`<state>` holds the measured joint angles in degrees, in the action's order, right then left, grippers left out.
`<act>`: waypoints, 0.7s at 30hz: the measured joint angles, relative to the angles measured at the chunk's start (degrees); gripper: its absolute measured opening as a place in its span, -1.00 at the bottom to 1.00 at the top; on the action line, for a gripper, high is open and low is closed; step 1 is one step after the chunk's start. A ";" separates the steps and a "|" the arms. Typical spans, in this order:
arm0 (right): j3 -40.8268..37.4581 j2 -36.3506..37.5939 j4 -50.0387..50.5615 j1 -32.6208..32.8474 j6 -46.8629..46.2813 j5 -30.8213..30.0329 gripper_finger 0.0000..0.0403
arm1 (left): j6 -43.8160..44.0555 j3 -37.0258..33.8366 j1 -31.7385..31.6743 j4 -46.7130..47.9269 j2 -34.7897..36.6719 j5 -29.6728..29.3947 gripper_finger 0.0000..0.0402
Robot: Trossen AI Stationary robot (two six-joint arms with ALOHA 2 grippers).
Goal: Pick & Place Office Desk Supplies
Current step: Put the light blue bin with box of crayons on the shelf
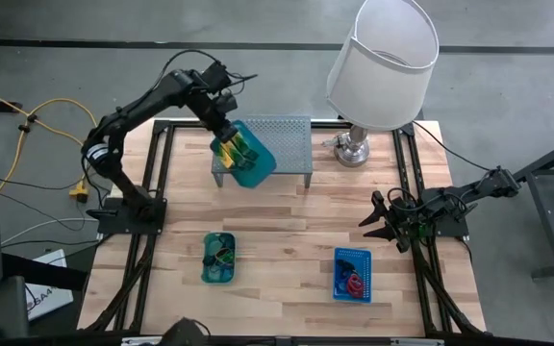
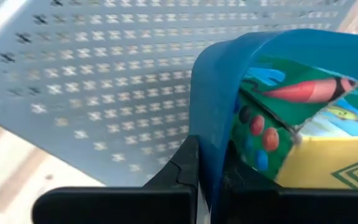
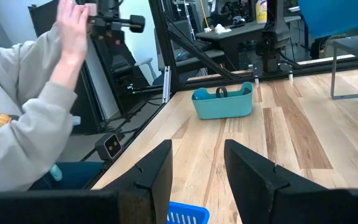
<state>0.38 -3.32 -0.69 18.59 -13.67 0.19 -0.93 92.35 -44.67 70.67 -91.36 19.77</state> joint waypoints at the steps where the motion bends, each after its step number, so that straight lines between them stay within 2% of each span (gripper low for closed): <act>1: 0.00 0.01 0.00 0.02 0.00 0.00 -0.33 | -1.82 0.01 -0.76 0.07 -0.24 0.04 -1.00; 6: 0.00 -0.01 0.00 0.00 0.00 0.00 -0.33 | -8.24 0.01 -4.65 -0.19 -0.37 0.48 -1.00; 10: 0.02 0.01 0.00 0.00 0.00 0.00 -0.33 | -9.71 0.01 -6.82 -0.15 -0.37 0.30 -1.00; 21: 0.00 0.01 0.00 0.02 0.00 0.00 -0.33 | -12.82 0.01 -6.95 -0.09 -0.34 0.21 -1.00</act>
<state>0.38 -3.31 -0.69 18.61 -13.67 0.19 -13.75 92.36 -51.62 70.59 -91.70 19.99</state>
